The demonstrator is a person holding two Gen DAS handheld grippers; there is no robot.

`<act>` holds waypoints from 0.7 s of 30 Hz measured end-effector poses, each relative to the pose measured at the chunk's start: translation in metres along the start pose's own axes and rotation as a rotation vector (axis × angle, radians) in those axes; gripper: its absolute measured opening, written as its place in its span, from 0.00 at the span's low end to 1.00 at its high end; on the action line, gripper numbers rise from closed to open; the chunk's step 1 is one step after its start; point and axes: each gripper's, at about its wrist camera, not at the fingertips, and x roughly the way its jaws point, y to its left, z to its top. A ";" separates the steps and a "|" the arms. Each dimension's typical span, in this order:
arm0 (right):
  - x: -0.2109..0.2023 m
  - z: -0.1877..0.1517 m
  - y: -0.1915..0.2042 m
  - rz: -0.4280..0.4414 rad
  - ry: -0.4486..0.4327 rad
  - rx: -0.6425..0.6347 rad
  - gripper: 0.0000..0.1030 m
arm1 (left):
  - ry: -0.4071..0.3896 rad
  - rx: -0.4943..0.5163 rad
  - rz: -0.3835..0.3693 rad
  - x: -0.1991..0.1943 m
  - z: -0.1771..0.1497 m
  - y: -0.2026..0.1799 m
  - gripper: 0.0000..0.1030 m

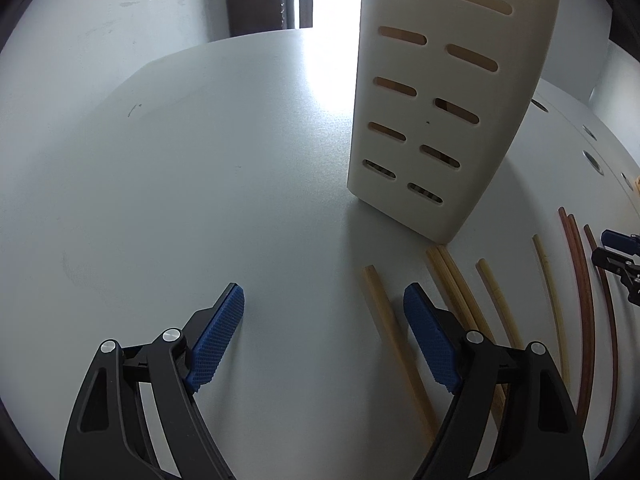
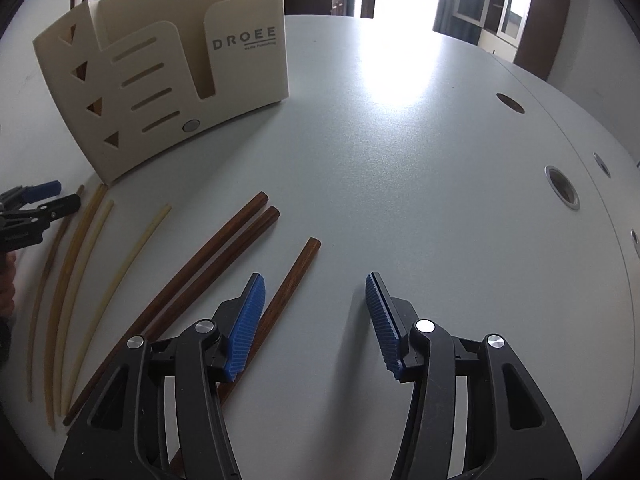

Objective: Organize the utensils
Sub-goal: 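Grasp a light wooden chopstick with the left tool while the right tool grasps a dark brown one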

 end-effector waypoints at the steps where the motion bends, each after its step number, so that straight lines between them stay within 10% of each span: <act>1: 0.000 0.000 0.000 0.002 -0.001 -0.002 0.51 | -0.004 0.006 0.000 -0.001 -0.002 -0.001 0.78; 21: -0.004 0.003 0.008 0.061 -0.020 -0.022 0.15 | -0.024 0.080 -0.051 -0.015 -0.002 -0.023 0.17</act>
